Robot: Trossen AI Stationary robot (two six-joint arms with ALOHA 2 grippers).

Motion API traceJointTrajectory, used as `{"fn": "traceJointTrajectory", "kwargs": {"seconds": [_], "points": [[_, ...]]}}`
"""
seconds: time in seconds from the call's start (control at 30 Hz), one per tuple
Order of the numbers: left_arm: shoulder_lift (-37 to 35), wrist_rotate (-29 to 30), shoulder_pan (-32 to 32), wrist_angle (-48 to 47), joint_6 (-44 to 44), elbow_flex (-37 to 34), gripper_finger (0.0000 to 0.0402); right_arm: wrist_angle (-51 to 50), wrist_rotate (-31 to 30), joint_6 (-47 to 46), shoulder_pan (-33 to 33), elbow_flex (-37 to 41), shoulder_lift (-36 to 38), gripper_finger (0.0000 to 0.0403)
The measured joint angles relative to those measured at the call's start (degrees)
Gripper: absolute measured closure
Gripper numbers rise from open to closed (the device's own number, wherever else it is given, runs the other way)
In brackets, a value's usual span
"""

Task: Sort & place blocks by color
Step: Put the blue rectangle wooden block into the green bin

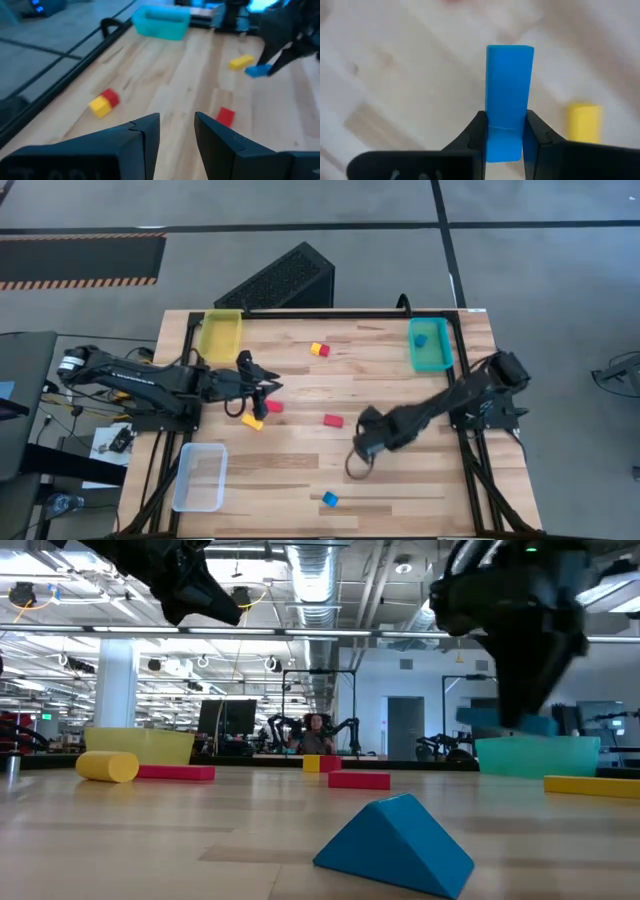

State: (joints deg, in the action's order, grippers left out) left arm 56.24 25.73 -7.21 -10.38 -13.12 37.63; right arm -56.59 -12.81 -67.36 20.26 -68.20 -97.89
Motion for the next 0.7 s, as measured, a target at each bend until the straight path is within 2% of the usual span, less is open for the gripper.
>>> {"fn": "traceJointTrajectory", "kwargs": {"seconds": [0.1, 0.17, 0.3, 0.43, 0.6, 0.7], "points": [[-1.3, 2.0, 0.0, -3.7, -1.0, 0.0, 0.0289, -12.1, -3.1, -4.8, -6.3, 0.2, 3.7, 0.0334], [-2.3, 2.7, 0.0, -6.7, -1.6, 0.0, 0.0289, -16.7, -7.7, -6.4, -9.9, 0.2, 6.6, 0.0334], [-2.4, 7.6, 0.0, -12.4, -1.9, 0.0, 0.0289, -22.8, -12.7, -1.8, -18.4, 0.6, 12.7, 0.0334], [-2.2, 9.7, 0.0, -15.0, -3.0, 0.0, 0.0289, -23.4, -14.7, 2.7, -31.8, 5.4, 18.1, 0.0334], [-2.2, 9.6, 0.0, -14.9, -2.2, 0.0, 0.0289, -17.0, -15.9, 6.6, -47.0, 11.5, 21.1, 0.0333], [-2.2, 9.4, 0.0, -14.9, -1.1, 0.0, 0.0289, -12.6, -15.9, 11.1, -54.2, 13.9, 21.2, 0.0309]]}}
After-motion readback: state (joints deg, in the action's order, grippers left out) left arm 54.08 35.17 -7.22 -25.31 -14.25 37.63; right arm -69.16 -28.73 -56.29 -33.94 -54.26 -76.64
